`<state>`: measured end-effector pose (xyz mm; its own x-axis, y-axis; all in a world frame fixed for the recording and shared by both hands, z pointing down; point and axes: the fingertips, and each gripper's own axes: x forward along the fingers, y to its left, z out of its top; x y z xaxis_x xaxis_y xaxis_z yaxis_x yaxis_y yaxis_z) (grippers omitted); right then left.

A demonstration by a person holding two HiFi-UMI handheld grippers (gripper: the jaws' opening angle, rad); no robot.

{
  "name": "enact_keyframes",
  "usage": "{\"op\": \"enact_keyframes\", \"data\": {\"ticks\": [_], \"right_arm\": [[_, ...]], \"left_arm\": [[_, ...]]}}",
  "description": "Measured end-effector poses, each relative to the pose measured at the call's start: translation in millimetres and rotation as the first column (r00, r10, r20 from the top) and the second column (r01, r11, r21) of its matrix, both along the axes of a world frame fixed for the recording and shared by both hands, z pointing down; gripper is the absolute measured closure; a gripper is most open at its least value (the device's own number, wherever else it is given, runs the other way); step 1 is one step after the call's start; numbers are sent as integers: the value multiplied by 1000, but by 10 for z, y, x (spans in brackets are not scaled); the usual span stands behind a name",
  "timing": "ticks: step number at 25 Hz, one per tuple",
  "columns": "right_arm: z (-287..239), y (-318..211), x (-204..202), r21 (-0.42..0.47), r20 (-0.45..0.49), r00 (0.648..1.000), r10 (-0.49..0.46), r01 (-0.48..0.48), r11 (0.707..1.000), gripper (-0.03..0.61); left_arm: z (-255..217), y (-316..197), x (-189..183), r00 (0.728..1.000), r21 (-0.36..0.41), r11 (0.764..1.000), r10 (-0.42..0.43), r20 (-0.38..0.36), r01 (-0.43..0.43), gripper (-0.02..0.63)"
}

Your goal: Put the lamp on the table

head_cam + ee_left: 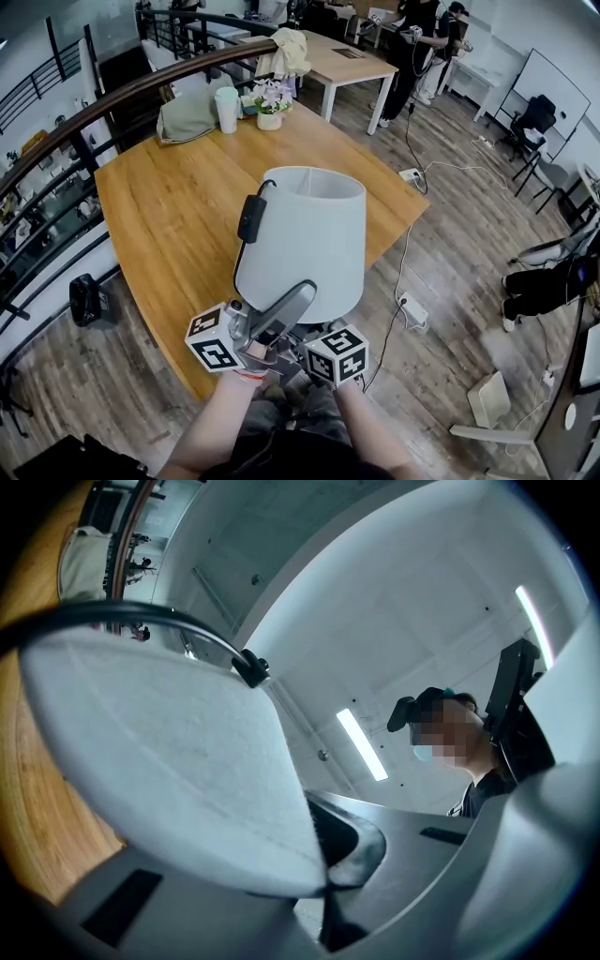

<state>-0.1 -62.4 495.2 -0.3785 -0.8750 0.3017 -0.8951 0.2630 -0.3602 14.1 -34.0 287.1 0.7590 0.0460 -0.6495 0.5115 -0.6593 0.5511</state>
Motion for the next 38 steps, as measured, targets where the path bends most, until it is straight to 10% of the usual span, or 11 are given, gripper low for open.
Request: {"op": "enact_keyframes", "data": {"ticks": [19,38], "right_arm": [[203,-1183,259,-6,7,951,-310,310,951,428],[304,-2265,798,36,-18,905,-424,424,905,429]], "left_arm": [[202,-1247,366,960,-41,959,-279,21,279,609],[327,-2245,967,918,-30,917,-396,25,397,611]]}}
